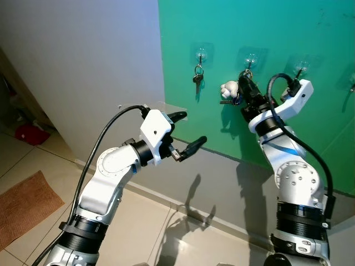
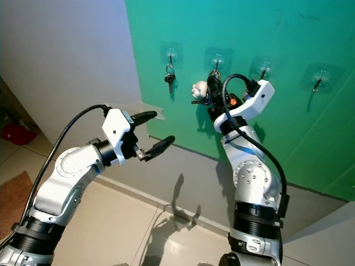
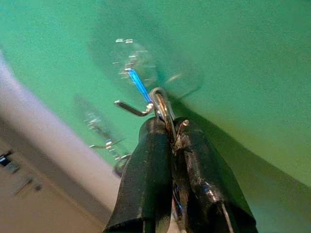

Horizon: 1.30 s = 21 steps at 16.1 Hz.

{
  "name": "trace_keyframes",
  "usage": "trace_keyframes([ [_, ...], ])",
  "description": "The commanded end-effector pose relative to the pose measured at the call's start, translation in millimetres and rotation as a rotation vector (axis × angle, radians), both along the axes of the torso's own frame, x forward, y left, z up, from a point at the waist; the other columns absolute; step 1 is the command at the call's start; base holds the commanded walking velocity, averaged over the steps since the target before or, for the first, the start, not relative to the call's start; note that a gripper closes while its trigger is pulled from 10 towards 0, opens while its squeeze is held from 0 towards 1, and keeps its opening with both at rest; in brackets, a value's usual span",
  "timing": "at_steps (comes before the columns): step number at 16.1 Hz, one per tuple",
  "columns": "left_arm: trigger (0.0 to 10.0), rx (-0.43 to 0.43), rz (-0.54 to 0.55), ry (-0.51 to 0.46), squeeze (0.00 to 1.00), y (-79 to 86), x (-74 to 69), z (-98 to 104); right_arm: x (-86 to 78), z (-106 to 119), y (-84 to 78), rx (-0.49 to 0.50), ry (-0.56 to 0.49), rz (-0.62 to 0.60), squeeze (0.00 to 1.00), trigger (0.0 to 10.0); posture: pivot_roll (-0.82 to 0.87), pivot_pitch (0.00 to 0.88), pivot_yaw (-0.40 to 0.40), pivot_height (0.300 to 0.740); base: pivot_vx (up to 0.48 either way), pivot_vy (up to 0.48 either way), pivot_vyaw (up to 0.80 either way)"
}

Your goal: Hang keys on a hook

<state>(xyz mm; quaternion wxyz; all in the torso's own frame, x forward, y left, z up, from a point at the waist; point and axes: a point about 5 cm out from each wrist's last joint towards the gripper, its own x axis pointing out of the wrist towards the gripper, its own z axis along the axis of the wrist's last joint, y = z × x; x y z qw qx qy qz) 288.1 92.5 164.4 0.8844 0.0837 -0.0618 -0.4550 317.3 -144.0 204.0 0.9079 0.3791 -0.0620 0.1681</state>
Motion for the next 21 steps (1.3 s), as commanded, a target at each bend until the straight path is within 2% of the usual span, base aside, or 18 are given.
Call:
trace_keyframes([
  [1,10.0,0.006,-0.013,-0.008,0.0,-1.4,-2.0,3,-4.3,7,3.0,-0.002,-0.035,0.036,0.0,10.0,-0.1,0.0,0.046,0.74,0.0,0.0,0.0],
  [5,10.0,0.016,-0.017,-0.012,0.0,-1.5,-1.6,3,-17.7,-11,12.0,-0.019,0.026,0.122,0.0,10.0,-0.1,0.0,0.048,0.74,0.0,0.0,0.0],
  [11,10.0,0.019,-0.021,-0.011,0.0,-2.6,-1.5,2,-22.2,-21,9.9,-0.038,0.074,0.123,0.0,10.0,-0.1,0.0,0.051,0.74,0.0,0.0,0.0],
  [14,10.0,0.016,-0.025,-0.01,0.0,-4.1,-1.2,2,-20.5,-2,15.0,-0.008,-0.026,0.175,0.0,10.0,-0.11,0.0,0.05,0.74,0.0,0.0,0.0],
  [21,10.0,0.023,-0.02,-0.013,0.0,-1.7,1.1,2,3.6,20,13.9,0.027,-0.113,0.155,0.0,10.0,-0.09,0.0,0.051,0.74,0.0,0.0,0.0],
])
